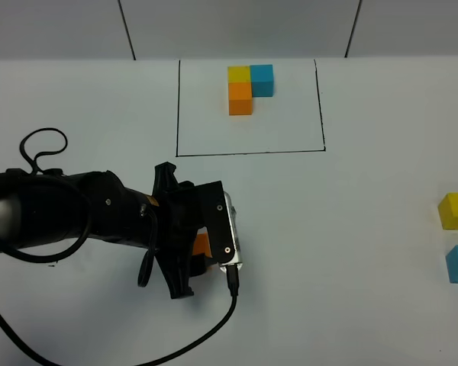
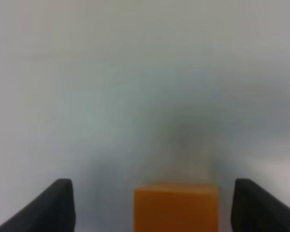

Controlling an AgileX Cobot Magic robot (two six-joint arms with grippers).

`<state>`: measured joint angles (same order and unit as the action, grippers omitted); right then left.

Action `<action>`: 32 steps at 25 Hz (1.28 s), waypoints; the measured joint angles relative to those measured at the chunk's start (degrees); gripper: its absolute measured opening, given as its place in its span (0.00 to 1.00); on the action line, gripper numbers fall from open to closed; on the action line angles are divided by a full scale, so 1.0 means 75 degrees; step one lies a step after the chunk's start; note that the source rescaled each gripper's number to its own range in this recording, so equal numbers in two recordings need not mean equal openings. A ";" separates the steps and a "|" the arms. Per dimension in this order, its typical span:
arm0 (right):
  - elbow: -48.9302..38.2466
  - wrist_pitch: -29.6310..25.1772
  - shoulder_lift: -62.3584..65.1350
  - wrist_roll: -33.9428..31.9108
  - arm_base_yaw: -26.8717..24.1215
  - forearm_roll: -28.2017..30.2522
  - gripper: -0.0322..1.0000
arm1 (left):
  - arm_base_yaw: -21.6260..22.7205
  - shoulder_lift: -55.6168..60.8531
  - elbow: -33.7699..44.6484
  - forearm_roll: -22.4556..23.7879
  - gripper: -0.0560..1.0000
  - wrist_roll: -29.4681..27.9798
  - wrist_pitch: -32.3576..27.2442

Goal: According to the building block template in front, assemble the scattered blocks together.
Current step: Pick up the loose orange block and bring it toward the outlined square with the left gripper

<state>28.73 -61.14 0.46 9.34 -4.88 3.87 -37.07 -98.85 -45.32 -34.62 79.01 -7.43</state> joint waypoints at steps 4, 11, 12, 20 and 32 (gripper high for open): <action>0.0000 0.0000 0.0000 0.0000 0.0000 0.0000 0.03 | 0.0000 0.0317 0.0000 0.0086 0.92 0.0000 -0.0046; 0.0000 0.0000 0.0000 0.0000 0.0000 0.0000 0.03 | 0.0000 0.0587 0.0000 0.0390 0.40 -0.0114 -0.0153; 0.0000 0.0000 0.0000 0.0000 0.0000 0.0000 0.03 | 0.0000 0.0596 0.0000 0.0411 0.26 -0.0228 -0.0156; 0.0000 0.0000 0.0000 0.0000 0.0000 0.0000 0.03 | 0.0000 0.0596 0.0000 0.0740 0.05 -0.3778 0.0289; 0.0000 0.0000 0.0000 0.0000 0.0000 0.0000 0.03 | 0.0112 0.0662 0.0000 0.4305 0.05 -1.2359 0.0991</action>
<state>28.73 -61.14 0.46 9.34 -4.88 3.87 -36.23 -93.89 -45.32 -2.33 -13.69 0.00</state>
